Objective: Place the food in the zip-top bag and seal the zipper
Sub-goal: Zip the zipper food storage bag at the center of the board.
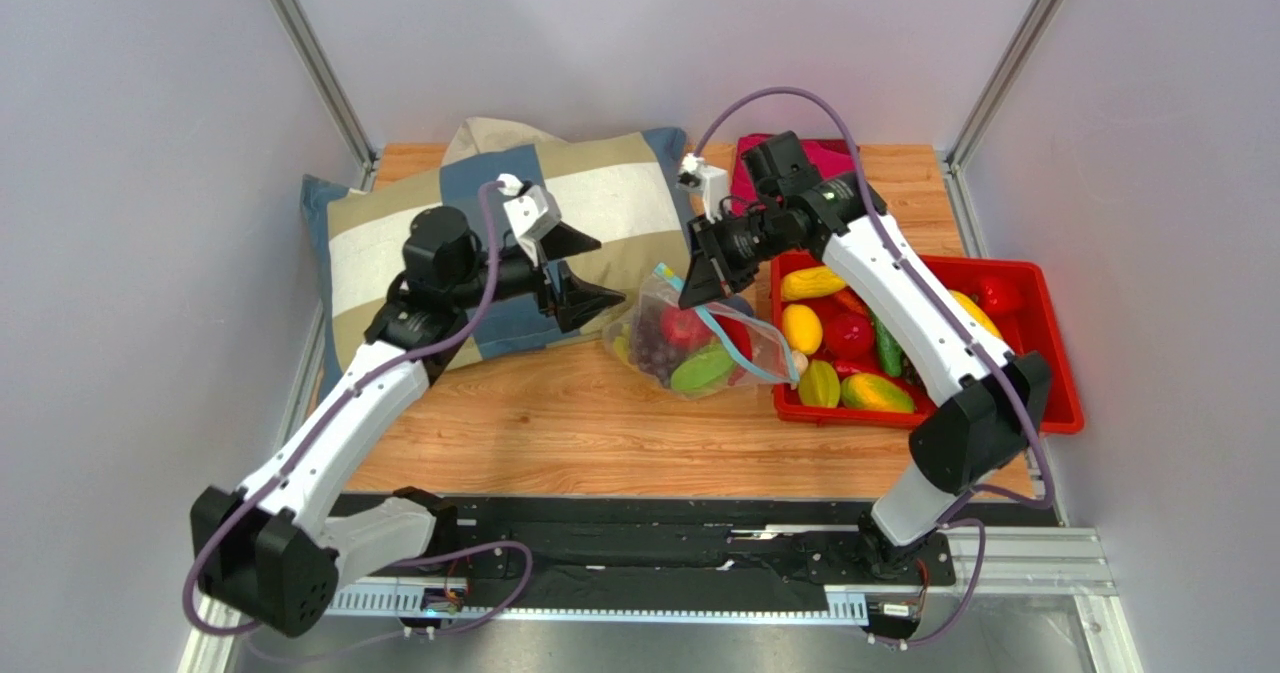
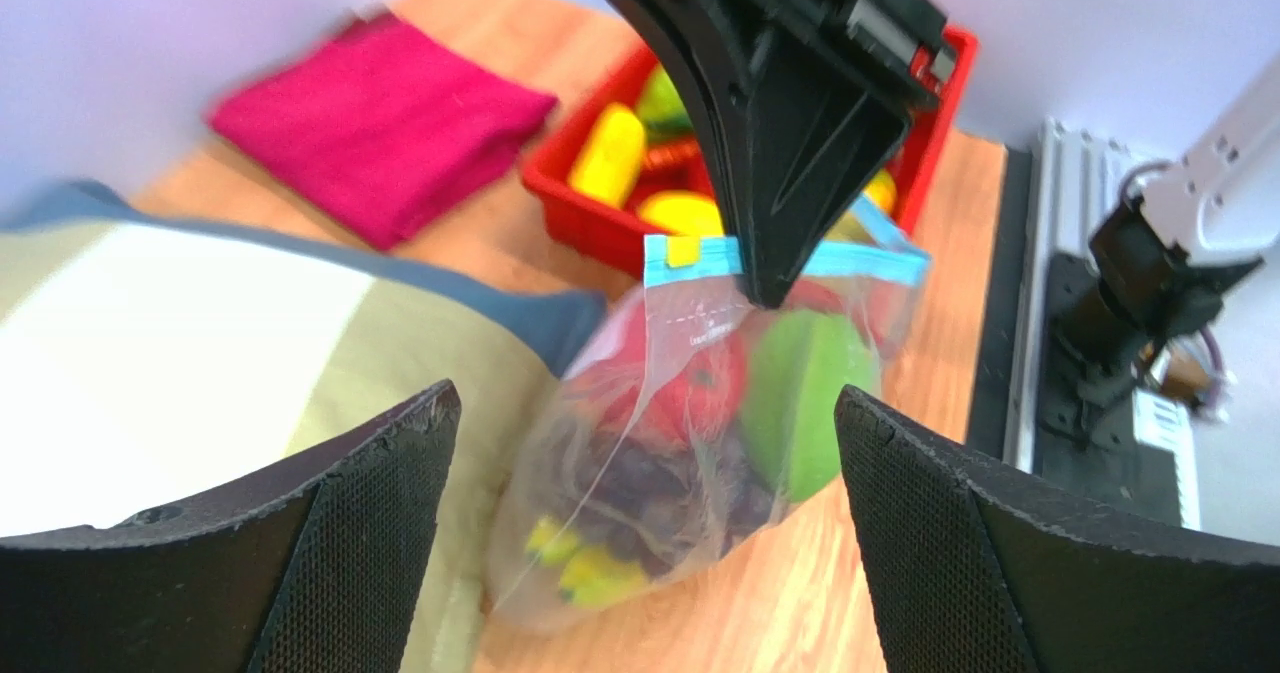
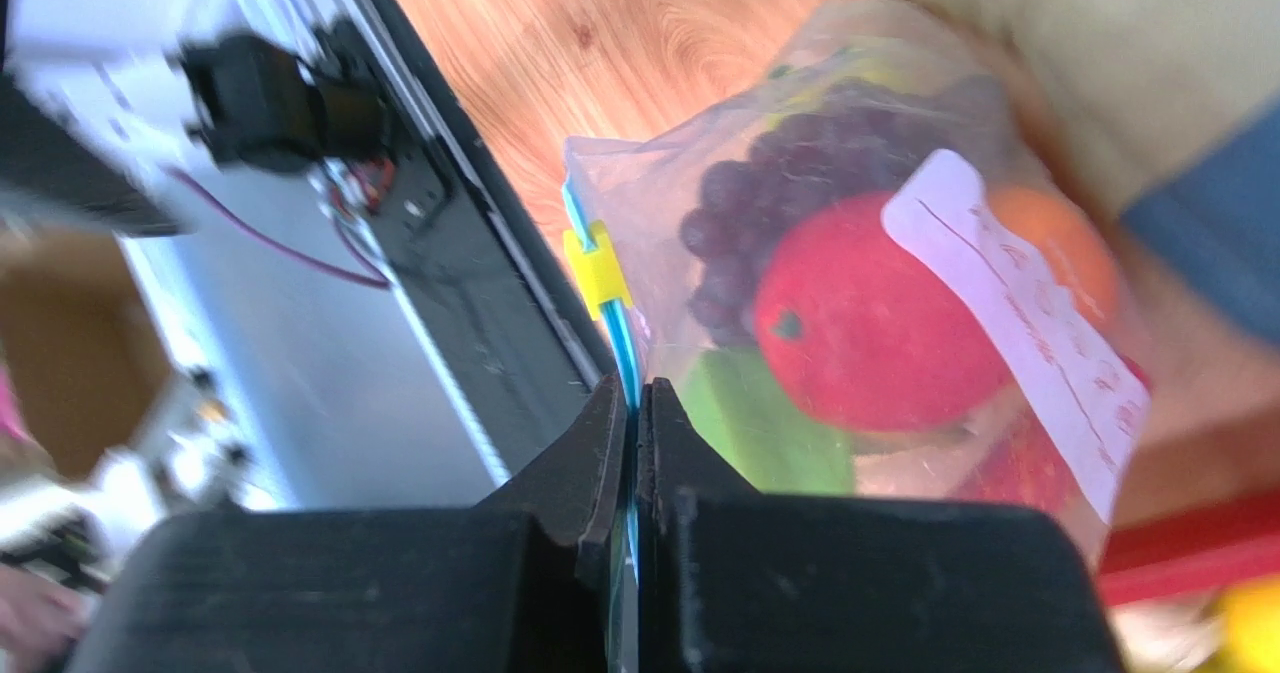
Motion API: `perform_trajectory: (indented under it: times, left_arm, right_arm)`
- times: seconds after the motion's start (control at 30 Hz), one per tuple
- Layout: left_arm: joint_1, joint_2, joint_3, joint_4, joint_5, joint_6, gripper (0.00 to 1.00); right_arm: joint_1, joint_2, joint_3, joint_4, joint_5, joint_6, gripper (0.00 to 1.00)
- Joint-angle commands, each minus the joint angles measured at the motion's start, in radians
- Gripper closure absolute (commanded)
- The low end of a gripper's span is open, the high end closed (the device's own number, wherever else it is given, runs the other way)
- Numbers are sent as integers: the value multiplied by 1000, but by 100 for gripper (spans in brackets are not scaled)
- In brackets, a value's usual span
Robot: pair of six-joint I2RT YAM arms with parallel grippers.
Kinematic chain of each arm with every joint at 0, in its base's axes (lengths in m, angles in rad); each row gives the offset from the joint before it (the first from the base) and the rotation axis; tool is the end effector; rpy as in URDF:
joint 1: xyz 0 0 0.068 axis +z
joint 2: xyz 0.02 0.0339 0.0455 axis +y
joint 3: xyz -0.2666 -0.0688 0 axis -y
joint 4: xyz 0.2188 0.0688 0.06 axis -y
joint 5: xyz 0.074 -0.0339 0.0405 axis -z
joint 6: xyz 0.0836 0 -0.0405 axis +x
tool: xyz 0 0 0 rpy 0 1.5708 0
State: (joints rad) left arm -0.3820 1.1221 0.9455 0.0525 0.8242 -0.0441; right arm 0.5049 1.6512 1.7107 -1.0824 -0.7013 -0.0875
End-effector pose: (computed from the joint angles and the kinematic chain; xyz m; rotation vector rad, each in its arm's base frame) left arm 0.2184 -0.1539 0.3581 0.8999 1.5104 -1.0070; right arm 0.2610 0.2059 0.3345 -0.9969 2.3669 1.0629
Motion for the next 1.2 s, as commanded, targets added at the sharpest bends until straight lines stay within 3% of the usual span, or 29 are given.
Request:
perform_trajectory:
  times: [0.0,0.07,0.17,0.27,0.33,0.43,0.57,0.67,0.9,1.17]
  left_arm:
    - [-14,-105,45,-40,-147,-77,1]
    - [-26,-111,74,-156,-194,-74,1]
    - [-34,-99,147,-284,-203,-79,1]
    - [-47,-111,156,-328,-295,-135,1]
    - [-110,-94,202,-461,-411,-65,1]
    - [-152,-74,256,-532,-444,9,1]
    - [-236,-73,288,-526,-464,-25,1]
    - [-317,-36,314,-533,-520,-54,1]
    - [-464,42,334,-480,-812,-65,1]
    - [-482,131,361,-473,-931,-128,1]
  right_arm:
    - [-5,-145,-72,122,115,487,100]
    - [-5,-197,-98,136,225,650,100]
    - [-5,-228,-146,197,209,787,100]
    - [-5,-240,-209,298,215,960,100]
    - [-3,-242,-250,338,229,1066,100]
    - [10,-217,-212,312,311,1181,100]
    - [30,-154,-162,216,442,1372,100]
    - [44,-110,-135,188,467,1425,100]
    - [83,-51,-39,147,525,1505,100]
    - [118,-62,-22,115,603,1568,100]
